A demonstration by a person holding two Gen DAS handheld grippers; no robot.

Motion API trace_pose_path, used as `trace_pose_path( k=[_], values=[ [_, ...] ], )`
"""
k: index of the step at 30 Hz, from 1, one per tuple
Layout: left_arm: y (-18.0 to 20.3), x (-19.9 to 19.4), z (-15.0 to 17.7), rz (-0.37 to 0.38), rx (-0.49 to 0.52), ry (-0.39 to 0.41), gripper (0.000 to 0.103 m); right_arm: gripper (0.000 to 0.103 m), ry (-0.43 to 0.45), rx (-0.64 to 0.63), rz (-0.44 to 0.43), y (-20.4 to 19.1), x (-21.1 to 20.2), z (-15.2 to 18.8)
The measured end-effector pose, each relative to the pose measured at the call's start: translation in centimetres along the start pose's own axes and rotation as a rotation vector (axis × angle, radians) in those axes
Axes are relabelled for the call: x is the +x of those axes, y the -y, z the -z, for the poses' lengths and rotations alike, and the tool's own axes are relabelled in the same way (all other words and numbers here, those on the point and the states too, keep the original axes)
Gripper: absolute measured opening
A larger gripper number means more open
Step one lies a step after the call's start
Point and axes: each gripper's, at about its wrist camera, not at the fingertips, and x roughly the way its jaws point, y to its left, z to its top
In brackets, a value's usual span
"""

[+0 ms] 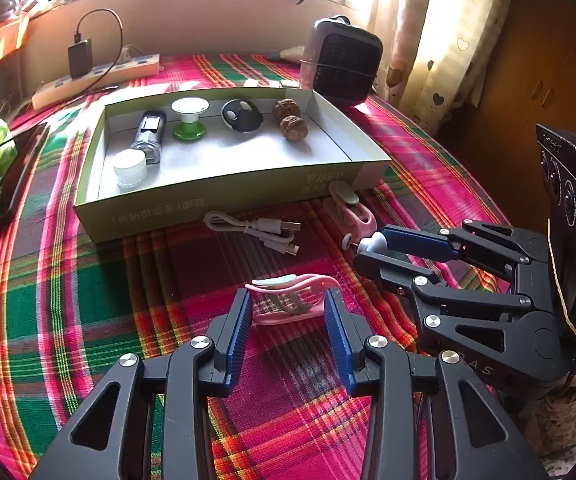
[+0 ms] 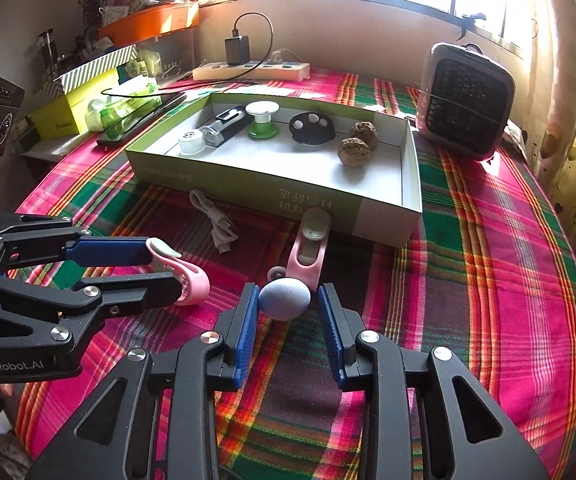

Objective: Organize objects
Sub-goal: 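Move the left tool to the pink clip while the right tool grasps the white egg-shaped object, then close the left tool on the pink clip and lift it while the right tool holds the white egg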

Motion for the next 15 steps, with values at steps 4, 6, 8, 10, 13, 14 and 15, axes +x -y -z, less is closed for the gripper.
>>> trace_pose_path(
  k=[4,6,8,10,13,14,15],
  values=[
    [0.2,-0.3,0.2,-0.001,0.005,-0.005,0.035,0.028,0.004,0.007,0.009,0.2,-0.2,0.1],
    [0.3,-0.4,0.4,0.003,0.009,-0.008,0.035,0.028,0.004,0.01,0.006,0.3,-0.4,0.3],
    [0.5,-0.5,0.6,0.005,0.019,-0.012,0.035,0.027,0.003,0.01,0.005,0.5,-0.5,0.4],
    [0.7,-0.7,0.9,0.002,0.036,-0.014,0.035,0.027,0.001,0.008,0.002,0.6,-0.7,0.6],
    [0.8,-1.1,0.7,-0.038,0.053,0.017,0.035,0.027,0.0,0.008,-0.001,0.7,-0.9,0.8],
    [0.7,-1.2,0.5,-0.047,0.052,0.027,0.035,0.027,-0.002,0.007,-0.004,0.8,-0.9,0.9],
    [0.7,-1.3,0.4,-0.05,0.053,0.035,0.035,0.027,-0.002,0.005,-0.005,0.8,-1.0,1.0]
  ],
)
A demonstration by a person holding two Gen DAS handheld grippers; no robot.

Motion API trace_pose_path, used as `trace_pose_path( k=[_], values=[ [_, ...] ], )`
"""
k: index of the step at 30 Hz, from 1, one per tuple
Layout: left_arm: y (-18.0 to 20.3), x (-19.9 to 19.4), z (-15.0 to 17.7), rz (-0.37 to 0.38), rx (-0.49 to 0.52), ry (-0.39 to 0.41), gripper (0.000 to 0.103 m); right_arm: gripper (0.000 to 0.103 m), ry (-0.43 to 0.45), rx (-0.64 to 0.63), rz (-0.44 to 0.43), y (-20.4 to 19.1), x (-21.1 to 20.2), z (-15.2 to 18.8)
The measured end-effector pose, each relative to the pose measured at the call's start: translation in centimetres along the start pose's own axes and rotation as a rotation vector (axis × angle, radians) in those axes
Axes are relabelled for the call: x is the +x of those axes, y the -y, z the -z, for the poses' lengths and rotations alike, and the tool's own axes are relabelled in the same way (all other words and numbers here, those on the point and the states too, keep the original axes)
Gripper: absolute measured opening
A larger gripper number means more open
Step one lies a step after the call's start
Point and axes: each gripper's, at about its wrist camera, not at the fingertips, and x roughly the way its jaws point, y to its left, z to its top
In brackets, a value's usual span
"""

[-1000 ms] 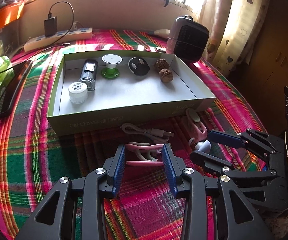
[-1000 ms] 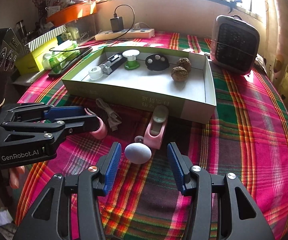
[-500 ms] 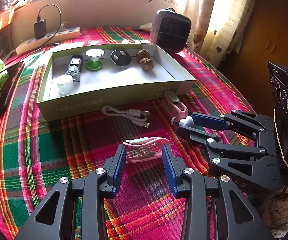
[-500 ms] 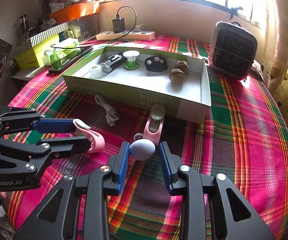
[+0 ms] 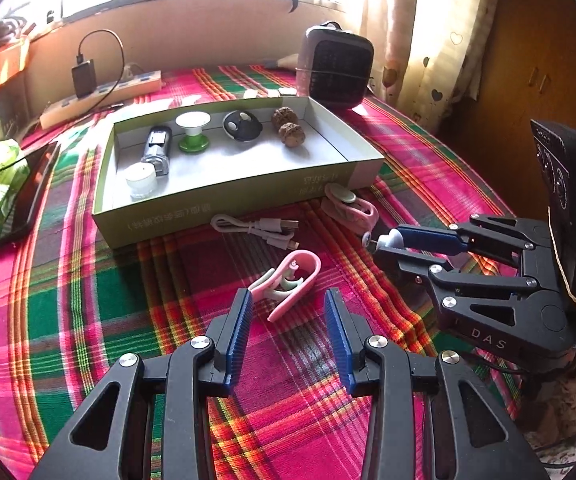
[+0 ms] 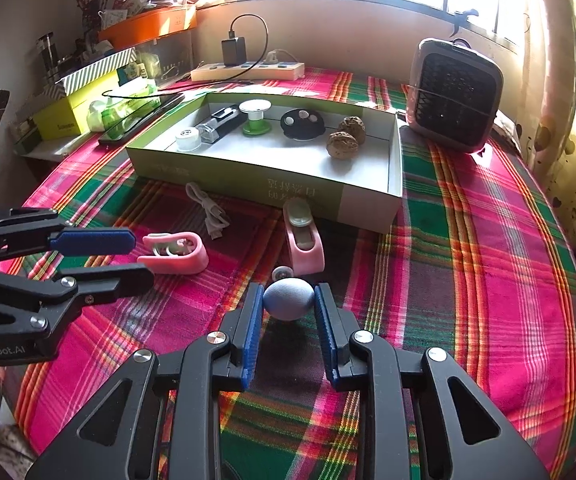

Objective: Organize objects
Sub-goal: 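Close the left tool on the pink clip and lift it while the right tool holds the white egg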

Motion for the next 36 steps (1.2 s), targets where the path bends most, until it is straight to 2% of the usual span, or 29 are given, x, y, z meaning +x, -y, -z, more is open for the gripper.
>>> trace_pose_path(
  k=[16,21,24,36],
  values=[
    [0.7,2.4,-1.6,0.003,0.065,-0.048,0.037,0.027,0.0,0.03,0.019,1.3,-0.5,0.5],
    [1.4,1.8,-1.2,0.014,0.115,-0.062,0.037,0.027,0.002,0.039,0.012,1.6,-0.4,0.5],
    [1.6,1.8,-0.9,0.034,0.12,-0.082,0.037,0.027,0.005,0.044,0.008,1.6,-0.3,0.5],
    [2.1,3.3,-1.6,0.002,0.121,-0.102,0.037,0.027,0.006,0.038,0.005,1.7,-0.4,0.6]
  ],
)
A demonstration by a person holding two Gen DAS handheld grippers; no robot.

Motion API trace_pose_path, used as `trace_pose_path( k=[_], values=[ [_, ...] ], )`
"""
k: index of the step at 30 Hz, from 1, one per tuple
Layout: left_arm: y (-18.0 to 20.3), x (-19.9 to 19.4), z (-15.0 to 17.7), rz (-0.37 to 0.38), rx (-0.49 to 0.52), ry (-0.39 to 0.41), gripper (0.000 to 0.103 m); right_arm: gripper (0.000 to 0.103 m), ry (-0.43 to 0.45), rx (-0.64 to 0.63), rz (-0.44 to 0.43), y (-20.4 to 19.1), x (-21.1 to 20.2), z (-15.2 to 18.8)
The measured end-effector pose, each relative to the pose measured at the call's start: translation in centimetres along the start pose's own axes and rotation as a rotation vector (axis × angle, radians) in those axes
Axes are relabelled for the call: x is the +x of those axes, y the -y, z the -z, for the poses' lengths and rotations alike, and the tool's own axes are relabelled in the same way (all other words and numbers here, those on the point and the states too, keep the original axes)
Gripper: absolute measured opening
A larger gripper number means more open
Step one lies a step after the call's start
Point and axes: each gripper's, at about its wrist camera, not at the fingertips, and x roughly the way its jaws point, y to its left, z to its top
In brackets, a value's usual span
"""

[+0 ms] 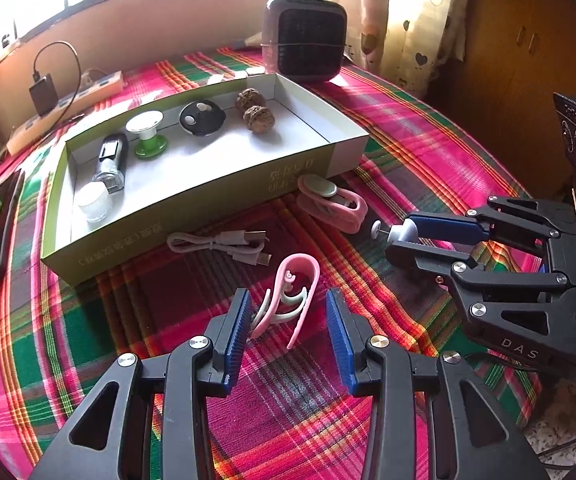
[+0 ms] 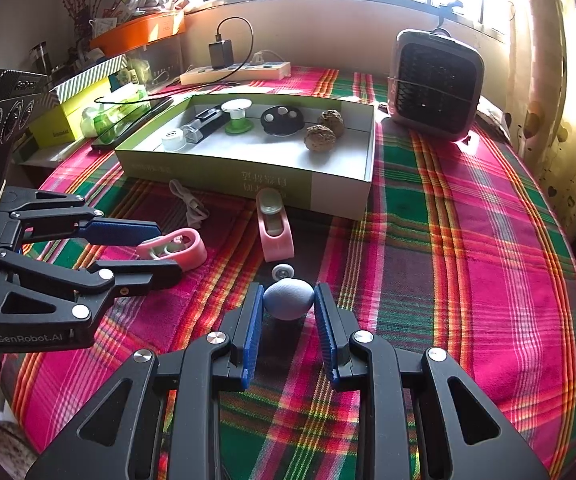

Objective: Organize objects
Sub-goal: 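Close the left tool on the pink clip and lift it while the right tool holds the white egg, then carry the pink clip with the left tool while the right tool carries the white egg to the tray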

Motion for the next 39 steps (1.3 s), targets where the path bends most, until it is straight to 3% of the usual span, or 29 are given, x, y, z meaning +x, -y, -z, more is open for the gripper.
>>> trace_pose_path(
  k=[9,23,39],
  values=[
    [-0.3,0.4,-0.4,-0.034,-0.032,0.01,0.035,0.028,-0.007,-0.02,-0.003,0.0,0.2,-0.1],
    [-0.6,0.4,-0.3,-0.065,-0.063,0.022,0.022,0.028,-0.031,-0.03,-0.009,0.0,1.0,-0.4],
    [-0.7,0.4,-0.2,-0.076,-0.081,0.033,0.021,0.027,-0.025,-0.027,-0.006,0.1,0.9,-0.5]
  ],
)
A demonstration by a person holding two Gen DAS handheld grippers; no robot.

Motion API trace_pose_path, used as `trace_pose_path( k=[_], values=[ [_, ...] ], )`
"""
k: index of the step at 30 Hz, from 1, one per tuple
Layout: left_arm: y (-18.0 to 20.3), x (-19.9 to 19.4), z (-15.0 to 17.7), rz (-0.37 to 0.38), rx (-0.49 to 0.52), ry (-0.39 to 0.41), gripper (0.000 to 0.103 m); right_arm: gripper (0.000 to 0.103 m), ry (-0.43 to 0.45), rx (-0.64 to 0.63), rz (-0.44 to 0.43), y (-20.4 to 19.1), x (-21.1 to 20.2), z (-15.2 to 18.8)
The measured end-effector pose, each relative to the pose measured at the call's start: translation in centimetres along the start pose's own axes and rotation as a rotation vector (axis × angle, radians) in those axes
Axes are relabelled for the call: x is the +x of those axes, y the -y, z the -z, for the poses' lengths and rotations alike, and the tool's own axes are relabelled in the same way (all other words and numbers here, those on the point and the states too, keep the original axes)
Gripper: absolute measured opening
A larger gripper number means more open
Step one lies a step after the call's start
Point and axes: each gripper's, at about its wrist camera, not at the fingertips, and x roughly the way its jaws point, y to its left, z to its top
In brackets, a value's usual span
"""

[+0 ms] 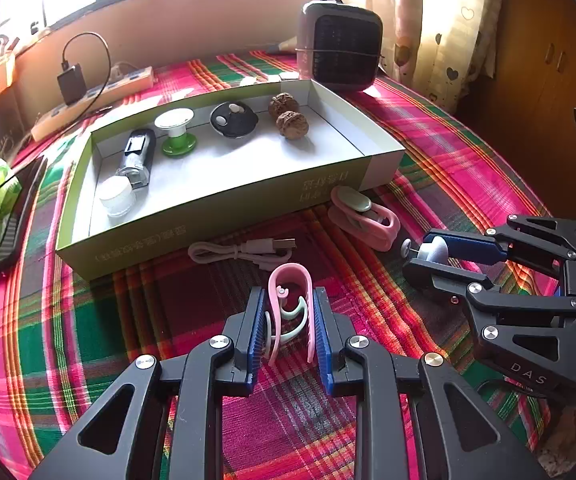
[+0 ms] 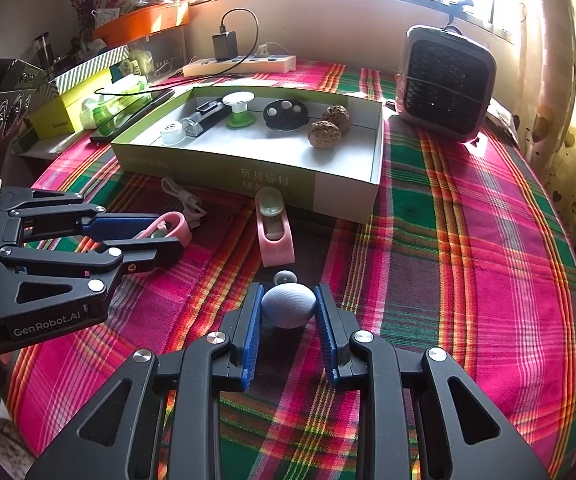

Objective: Organize objects
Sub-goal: 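Carry the pink clip with the left tool while the right tool carries the white egg to the tray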

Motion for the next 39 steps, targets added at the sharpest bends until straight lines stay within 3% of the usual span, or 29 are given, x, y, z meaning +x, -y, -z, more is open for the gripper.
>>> trace_pose_path(
  k=[39],
  values=[
    [-0.99,-0.89,0.14,-0.009,-0.042,0.02,0.021,0.027,0.025,0.023,-0.01,-0.25,-0.62,-0.19]
  ],
)
